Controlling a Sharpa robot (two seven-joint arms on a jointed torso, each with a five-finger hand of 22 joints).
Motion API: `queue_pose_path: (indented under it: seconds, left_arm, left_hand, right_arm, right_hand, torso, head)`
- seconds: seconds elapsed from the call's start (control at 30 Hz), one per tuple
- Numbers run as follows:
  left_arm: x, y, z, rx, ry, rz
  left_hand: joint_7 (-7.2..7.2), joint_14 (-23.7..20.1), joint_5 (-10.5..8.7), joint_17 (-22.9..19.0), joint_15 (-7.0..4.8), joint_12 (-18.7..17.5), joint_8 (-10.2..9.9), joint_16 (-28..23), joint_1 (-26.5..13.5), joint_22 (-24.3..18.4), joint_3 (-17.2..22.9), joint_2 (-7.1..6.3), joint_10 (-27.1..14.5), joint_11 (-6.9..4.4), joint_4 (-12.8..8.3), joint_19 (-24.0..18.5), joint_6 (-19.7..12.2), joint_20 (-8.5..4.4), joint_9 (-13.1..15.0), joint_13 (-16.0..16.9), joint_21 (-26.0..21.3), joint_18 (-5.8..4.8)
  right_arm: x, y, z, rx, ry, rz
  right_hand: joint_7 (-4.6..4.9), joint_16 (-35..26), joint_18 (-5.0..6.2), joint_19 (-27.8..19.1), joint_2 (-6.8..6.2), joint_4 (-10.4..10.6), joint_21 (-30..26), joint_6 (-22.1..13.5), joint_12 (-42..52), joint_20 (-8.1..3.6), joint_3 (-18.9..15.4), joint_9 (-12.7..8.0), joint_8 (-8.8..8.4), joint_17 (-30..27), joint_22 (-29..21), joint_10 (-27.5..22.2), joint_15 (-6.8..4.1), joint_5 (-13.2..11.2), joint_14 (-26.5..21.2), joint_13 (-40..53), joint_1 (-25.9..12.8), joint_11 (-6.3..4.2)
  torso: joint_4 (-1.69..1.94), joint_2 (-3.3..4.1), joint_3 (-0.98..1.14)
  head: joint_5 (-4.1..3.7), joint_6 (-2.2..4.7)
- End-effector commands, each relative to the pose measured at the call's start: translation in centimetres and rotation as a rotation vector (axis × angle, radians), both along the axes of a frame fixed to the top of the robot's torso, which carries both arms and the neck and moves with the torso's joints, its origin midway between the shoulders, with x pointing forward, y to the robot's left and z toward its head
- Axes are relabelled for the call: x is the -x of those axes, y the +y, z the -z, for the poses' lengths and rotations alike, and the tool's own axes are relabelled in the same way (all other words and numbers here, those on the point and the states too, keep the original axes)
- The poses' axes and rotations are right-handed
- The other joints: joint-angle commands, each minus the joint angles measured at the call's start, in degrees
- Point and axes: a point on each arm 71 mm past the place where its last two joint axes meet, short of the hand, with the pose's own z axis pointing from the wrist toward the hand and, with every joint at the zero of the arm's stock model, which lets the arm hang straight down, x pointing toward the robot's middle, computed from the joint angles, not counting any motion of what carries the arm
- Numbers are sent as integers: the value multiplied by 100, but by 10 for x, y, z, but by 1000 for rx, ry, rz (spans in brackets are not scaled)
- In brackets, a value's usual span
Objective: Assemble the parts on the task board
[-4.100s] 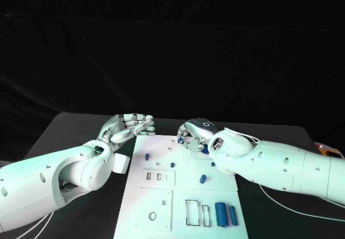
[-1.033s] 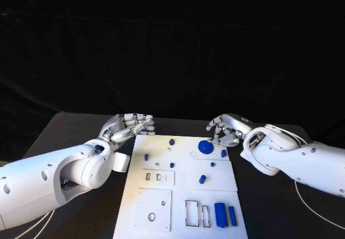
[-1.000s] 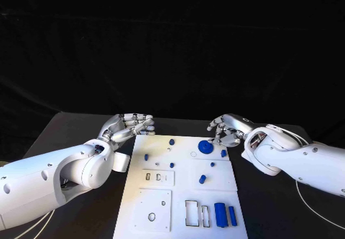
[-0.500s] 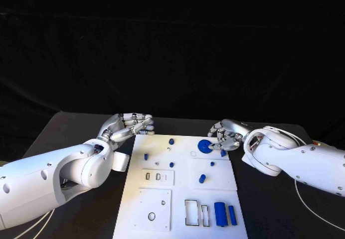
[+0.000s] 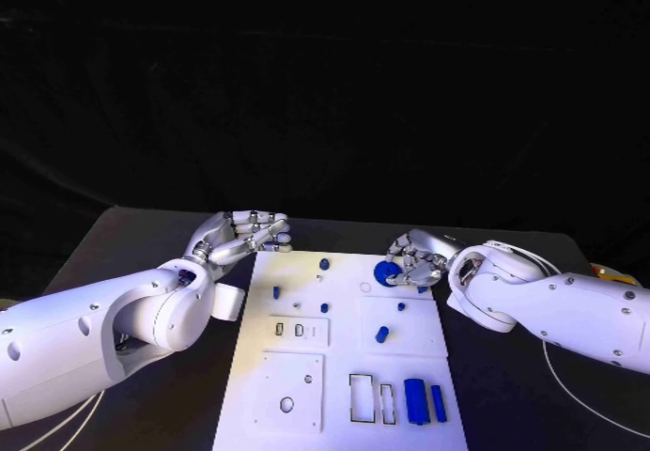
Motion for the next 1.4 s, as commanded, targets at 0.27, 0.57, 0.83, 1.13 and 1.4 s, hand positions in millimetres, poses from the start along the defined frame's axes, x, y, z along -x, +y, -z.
queue_pose_path:
  seconds: [0.27,0.57,0.83,1.13,1.4]
  left_arm:
    - [0,-2,-1,12,-2,20]
    - [0,-2,-1,12,-2,19]
    - [0,-2,-1,12,-6,16]
    - [-1,-2,-1,12,-6,16]
    - [-1,-2,-1,12,-5,16]
  left_hand:
    - [12,-41,-38,5,-2,-33,-19,-12,-45,5,23,20,23,18,-11,-10,-14,5,-4,9,26,60]
    - [14,-48,-37,10,-1,-37,-19,-14,-48,7,24,24,23,19,-8,-15,-15,6,-5,9,32,60]
    - [15,-49,-36,12,-1,-38,-20,-15,-49,9,27,29,23,19,-6,-17,-15,6,-5,9,34,61]
    - [15,-49,-36,12,-1,-38,-20,-15,-49,9,27,29,23,19,-6,-17,-15,6,-5,9,34,61]
    - [15,-49,-36,12,-1,-38,-20,-15,-49,9,27,29,23,19,-6,-17,-15,6,-5,9,34,61]
  right_arm:
    - [-3,-1,5,29,7,6]
    - [-3,-2,7,37,13,5]
    - [-2,1,7,36,-2,-8]
    - [3,9,-3,15,-146,-30]
    - [18,36,-15,29,-286,-137]
  right_hand:
    - [7,69,-129,83,57,37,60,-33,407,1,61,12,79,204,92,219,34,41,356,414,124,4]
    - [18,109,-145,129,144,-63,107,10,682,3,393,8,152,302,180,291,36,64,370,709,336,4]
    - [-75,151,-161,176,193,-170,159,424,1131,-34,1004,68,389,418,282,573,-17,-118,388,1174,309,-70]
    - [-147,171,-187,246,148,-168,232,582,1385,-83,1129,126,492,486,396,775,-70,-196,403,1449,137,-129]
    - [-157,196,-212,314,82,-144,303,587,1485,-99,1132,138,491,577,495,855,-81,-220,421,1561,22,-139]
  torso:
    - [-3,3,-4]
    - [2,0,-4]
    - [1,7,-4]
    - [3,5,-8]
    - [8,9,-8]
  head:
    - [7,-29]
    - [0,-25]
    - [-9,-8]
    - [-7,18]
    - [7,40]
